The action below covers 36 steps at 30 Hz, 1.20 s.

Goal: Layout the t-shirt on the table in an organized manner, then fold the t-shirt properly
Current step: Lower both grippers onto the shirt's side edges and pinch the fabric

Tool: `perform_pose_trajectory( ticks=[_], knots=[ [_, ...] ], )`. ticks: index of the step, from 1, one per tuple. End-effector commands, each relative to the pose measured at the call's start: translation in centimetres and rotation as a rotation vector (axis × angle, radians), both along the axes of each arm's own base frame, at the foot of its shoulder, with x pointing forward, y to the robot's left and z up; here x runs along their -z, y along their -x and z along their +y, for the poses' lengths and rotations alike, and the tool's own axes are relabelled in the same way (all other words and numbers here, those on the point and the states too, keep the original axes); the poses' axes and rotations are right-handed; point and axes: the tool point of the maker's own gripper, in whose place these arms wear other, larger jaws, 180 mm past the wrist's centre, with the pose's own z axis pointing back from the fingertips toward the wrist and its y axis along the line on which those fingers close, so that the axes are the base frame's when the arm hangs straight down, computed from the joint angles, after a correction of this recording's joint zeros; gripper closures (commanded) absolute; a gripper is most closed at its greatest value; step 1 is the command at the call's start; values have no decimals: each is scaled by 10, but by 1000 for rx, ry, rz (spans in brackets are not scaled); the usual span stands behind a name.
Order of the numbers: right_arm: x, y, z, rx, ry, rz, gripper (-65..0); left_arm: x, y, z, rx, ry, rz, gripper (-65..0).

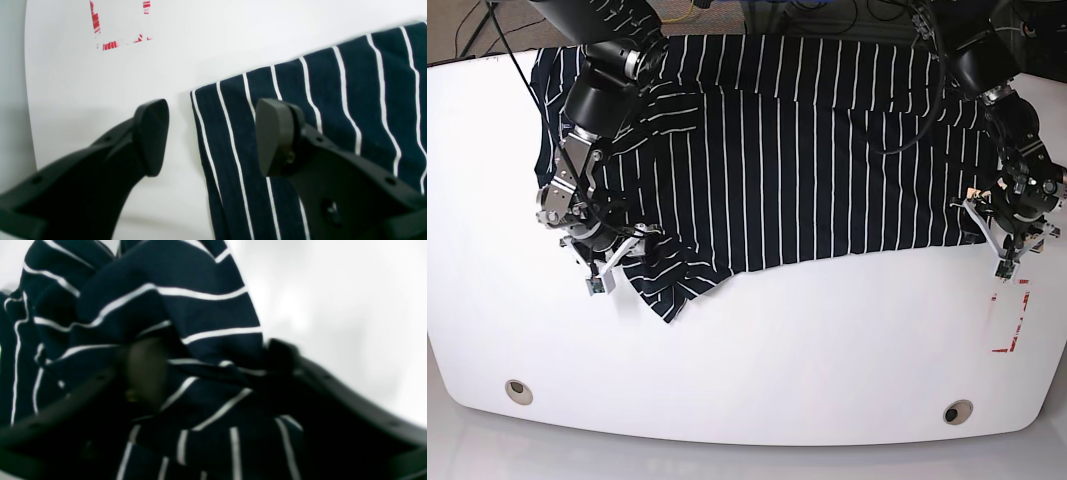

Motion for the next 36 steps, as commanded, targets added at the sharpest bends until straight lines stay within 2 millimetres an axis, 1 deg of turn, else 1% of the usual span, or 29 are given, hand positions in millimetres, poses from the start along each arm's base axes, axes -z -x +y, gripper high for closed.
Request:
perform_pose_trajectory(
  ticks=[1,2,3,4,5,7,11,14,17,22,23,26,29,31,36],
  knots=[
    [-7,-6,1,-8,5,-15,-197,-16,-10,4,3,-11,-54,-386],
    [-9,-8,1,-9,4,-18,-162,-16,-10,4,3,-11,-54,-386],
    [-10,-9,1,-9,6,-21,-111,-16,-10,4,3,-11,-54,-386],
    [-11,-10,1,-9,8,-22,-89,-16,-10,4,3,-11,-54,-386],
    [-11,-10,1,-9,8,-22,-27,-16,-10,5,2,-13,-54,-386],
    [-12,-11,1,-10,8,-23,0,-17,-9,5,1,-13,-54,-386],
    [-14,-12,0,-9,12,-27,0,-18,-9,8,-8,-13,-57,-386],
    [-15,-13,0,-9,15,-32,0,-19,-5,18,-49,-2,-68,-386],
    [-23,-16,-4,-4,28,-55,0,-26,-7,29,-90,13,-94,-387],
    [-31,-18,-7,0,41,-75,0,-13,-6,46,-164,81,-76,-387],
    [-31,-19,-7,0,42,-77,0,-6,-5,49,-184,107,-66,-387],
    [-31,-19,-8,-1,44,-77,0,4,-7,52,-213,158,-49,-389],
    [-32,-19,-6,-9,49,-78,0,9,-7,63,-228,170,-29,-389],
    [-32,-19,-2,-27,56,-76,0,15,-7,64,-232,184,-10,-389],
    [-31,-20,6,-58,66,-74,0,32,-10,58,-234,241,25,-389]
  ],
)
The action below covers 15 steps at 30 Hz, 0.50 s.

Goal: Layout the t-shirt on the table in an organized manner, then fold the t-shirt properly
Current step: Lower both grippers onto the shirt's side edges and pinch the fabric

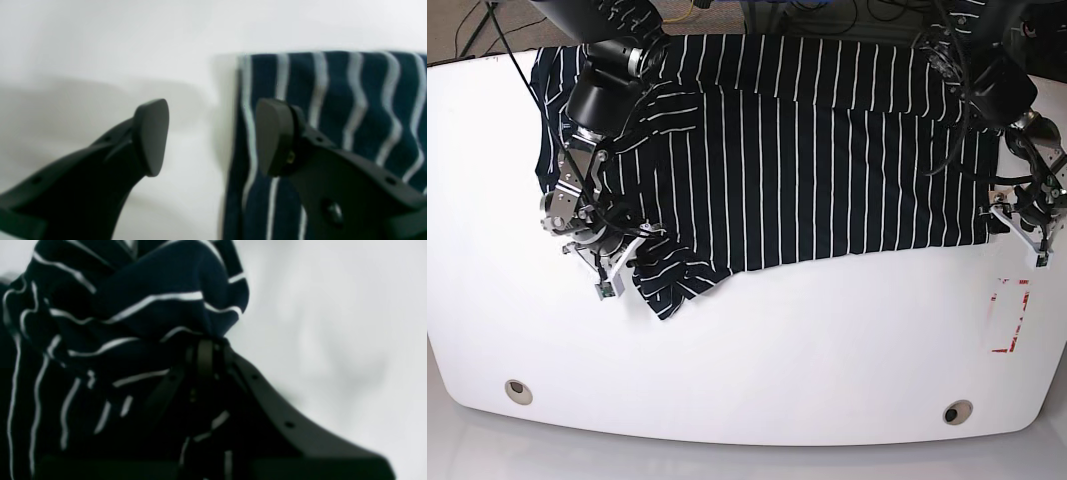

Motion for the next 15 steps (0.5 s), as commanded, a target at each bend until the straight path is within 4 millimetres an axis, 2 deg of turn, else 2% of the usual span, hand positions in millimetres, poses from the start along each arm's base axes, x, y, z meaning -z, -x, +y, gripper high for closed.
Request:
perform_pose_trajectory(
  ticks=[1,10,15],
  knots=[
    [-21,-16,0,-4,-4,-71,0,-11,-16,1,4,13,-56,-389],
    [-21,-17,3,-8,-7,-72,0,18,-16,-13,11,96,-40,-389],
    [-25,-19,1,-7,-3,-82,0,25,-17,-22,39,105,-16,-389]
  ],
)
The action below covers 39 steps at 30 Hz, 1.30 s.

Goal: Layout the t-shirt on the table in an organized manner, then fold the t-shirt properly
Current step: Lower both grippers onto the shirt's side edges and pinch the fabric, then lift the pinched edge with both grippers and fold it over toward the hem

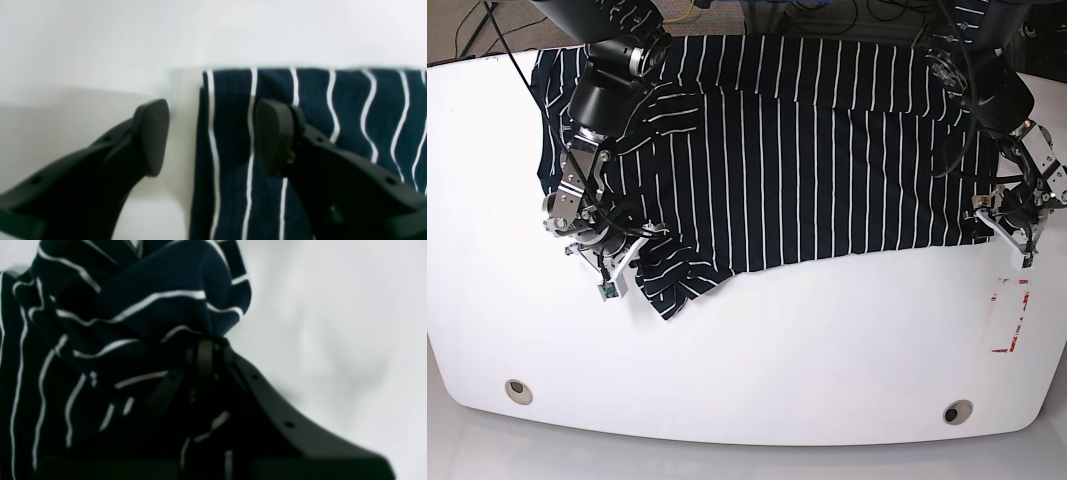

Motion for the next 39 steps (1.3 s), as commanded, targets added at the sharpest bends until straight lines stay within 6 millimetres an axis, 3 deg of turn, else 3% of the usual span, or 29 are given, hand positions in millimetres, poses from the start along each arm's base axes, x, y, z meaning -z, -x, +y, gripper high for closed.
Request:
perform_pose_trajectory(
  ticks=[1,9,11,18,20,26,35,39],
  knots=[
    [-28,-19,-4,1,3,-89,0,-3,-4,-1,18,-13,8,-389],
    [-50,-23,-12,11,50,-131,0,0,-4,-7,33,-12,15,-375],
    [-53,-23,-14,12,60,-129,0,0,-6,-10,44,-14,15,-333],
    [-70,-25,-20,21,91,-166,-2,5,-14,-36,121,-18,32,-43],
    [-73,-26,-19,17,98,-174,-2,6,-14,-38,129,-19,34,0],
    [-77,-25,-9,-29,134,-162,-2,2,-17,-39,129,-21,22,0],
    [-84,-22,-9,-38,162,-178,-2,-34,-32,-40,127,-83,-83,0],
    [-84,-21,-11,-36,166,-178,-2,-41,-27,-35,124,-116,-95,0]
  ],
)
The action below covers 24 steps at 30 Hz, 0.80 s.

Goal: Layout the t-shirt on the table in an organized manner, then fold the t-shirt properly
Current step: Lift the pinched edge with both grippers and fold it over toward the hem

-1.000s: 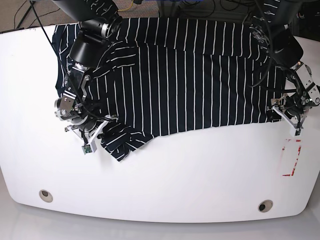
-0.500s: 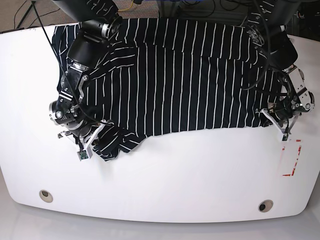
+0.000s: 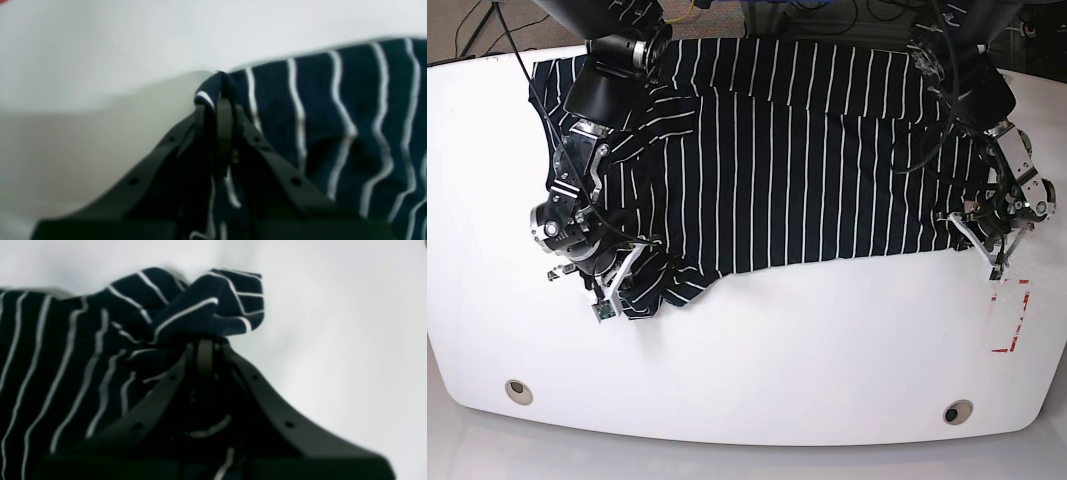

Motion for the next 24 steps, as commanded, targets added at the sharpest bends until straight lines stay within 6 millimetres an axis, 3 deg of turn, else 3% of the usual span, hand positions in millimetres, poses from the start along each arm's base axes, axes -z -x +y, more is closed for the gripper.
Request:
perform_pose_trajectory(
  ticks=[1,13,18,24],
  knots=[
    [-24,-14,-3,2,-3,-78,-2,-24,-10,11,-5,-35,-67,0],
    [-33,-12,-24,23,44,-96,-2,-36,-9,18,-8,-71,-90,0],
    [-30,-8,-31,27,61,-86,-2,-41,-2,41,-60,-86,-95,0],
    [-27,-5,-39,30,77,-80,-2,-38,6,50,-90,-85,-63,0]
  ],
)
